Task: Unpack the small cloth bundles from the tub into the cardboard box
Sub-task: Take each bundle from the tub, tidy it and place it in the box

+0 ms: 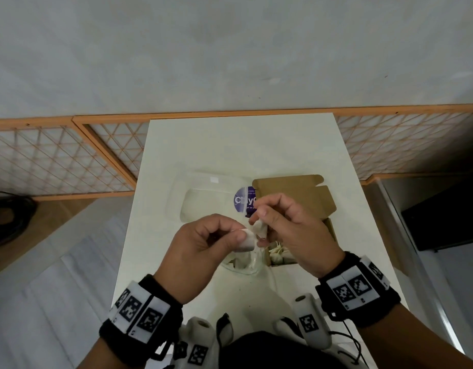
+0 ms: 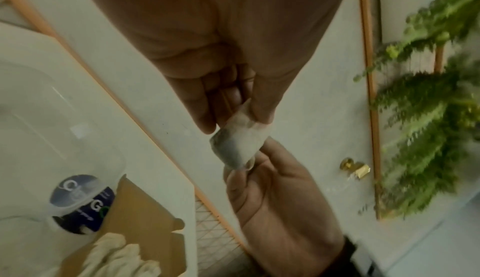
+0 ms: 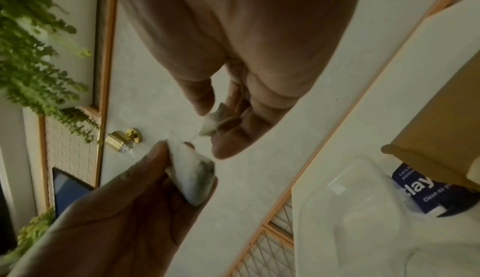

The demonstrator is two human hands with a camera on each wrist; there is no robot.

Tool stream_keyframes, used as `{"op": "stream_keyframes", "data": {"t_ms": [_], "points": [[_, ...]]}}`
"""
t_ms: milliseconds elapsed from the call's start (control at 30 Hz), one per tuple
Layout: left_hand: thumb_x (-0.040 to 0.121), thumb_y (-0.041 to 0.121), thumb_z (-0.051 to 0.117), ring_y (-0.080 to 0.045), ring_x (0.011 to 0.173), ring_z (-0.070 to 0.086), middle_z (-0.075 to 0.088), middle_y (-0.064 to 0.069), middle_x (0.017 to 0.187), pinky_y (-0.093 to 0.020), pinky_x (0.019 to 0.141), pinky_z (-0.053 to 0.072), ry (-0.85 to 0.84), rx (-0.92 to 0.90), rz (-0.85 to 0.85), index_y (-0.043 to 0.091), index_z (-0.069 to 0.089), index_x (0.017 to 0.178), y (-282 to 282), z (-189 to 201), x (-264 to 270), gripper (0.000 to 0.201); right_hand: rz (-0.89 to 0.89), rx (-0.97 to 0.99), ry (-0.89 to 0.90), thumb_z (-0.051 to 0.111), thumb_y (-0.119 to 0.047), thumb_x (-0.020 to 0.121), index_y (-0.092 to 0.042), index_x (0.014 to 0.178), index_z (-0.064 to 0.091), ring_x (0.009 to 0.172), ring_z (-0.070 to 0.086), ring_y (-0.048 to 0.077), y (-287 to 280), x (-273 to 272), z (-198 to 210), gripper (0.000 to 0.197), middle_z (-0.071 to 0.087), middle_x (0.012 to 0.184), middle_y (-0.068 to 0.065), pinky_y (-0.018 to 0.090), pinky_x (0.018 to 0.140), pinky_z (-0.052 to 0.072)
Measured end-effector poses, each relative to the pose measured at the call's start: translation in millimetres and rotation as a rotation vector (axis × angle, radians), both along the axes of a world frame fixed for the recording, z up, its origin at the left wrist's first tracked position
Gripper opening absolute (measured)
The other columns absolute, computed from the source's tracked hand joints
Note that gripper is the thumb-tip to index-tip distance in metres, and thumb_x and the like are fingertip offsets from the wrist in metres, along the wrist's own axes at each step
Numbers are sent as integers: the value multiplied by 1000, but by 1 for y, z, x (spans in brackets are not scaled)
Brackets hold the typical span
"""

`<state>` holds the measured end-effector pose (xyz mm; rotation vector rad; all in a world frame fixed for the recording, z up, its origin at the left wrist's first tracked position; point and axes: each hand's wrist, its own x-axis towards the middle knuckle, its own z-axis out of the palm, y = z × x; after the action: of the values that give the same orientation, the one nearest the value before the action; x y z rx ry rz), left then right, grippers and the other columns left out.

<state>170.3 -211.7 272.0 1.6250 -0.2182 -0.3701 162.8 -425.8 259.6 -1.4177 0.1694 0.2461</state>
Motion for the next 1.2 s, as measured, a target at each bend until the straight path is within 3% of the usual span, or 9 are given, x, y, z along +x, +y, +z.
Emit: {"op": "stream_keyframes", "data": {"t_ms": [167,300,367,500,633,767,1000,1133,1200], "points": [[92,14,74,-37,93,72,77,-21,96,-37,90,59,37,-121,40,0,76,95,8,14,9,14,177,157,59,63,-11,93,-10,131,68,98,70,19,-5,-3,1,38,70,108,4,39,86,61],[90,13,74,-34,91,71,75,-28,97,-33,90,59,6,-176,53,-3,74,97,11,27,15,17,191,60,56,68,0,98,-24,114,78,93,71,14,-3,-7,-1,31,69,100,-2,38,90,62],[87,12,71,-28,90,71,75,-28,97,-29,88,59,0,-194,72,-4,73,96,10,34,19,19,186,31,55,68,-2,98,-20,105,79,90,72,17,-3,-7,0,22,69,95,1,37,86,63],[85,14,70,-19,83,72,78,-14,87,-24,82,58,-23,-193,75,7,77,89,9,39,24,11,154,-17,30,65,-4,100,-3,105,69,86,76,28,-5,-6,1,6,74,97,13,32,70,63],[87,13,71,-17,80,70,76,-9,85,-24,79,56,-25,-137,3,10,77,86,10,34,20,6,86,-84,-77,63,-7,103,-2,103,64,67,67,22,-8,-6,4,6,75,100,16,31,51,50],[90,18,77,-23,86,70,75,-8,92,-32,81,56,-63,-13,-106,15,79,90,5,28,13,4,23,-23,-96,62,-7,103,2,102,63,74,72,24,-8,-6,8,9,74,95,16,35,58,57],[84,33,77,-8,117,65,67,11,118,-19,90,55,-146,156,-90,27,84,90,-17,27,6,11,-20,-26,-143,63,-10,102,-5,100,66,76,69,17,-5,-6,16,6,73,90,9,29,65,59],[89,21,78,-4,111,67,69,13,113,-15,83,54,-142,133,-43,26,83,89,-23,25,8,7,2,-53,-184,59,-7,104,-3,100,64,74,70,14,-6,-7,20,8,70,85,7,27,64,59],[91,18,79,-6,113,67,69,15,111,-21,86,57,-152,148,-22,30,83,89,-24,21,7,12,17,-113,-226,58,-12,106,-5,101,64,80,73,22,-5,-8,20,11,72,93,12,36,67,62]]}}
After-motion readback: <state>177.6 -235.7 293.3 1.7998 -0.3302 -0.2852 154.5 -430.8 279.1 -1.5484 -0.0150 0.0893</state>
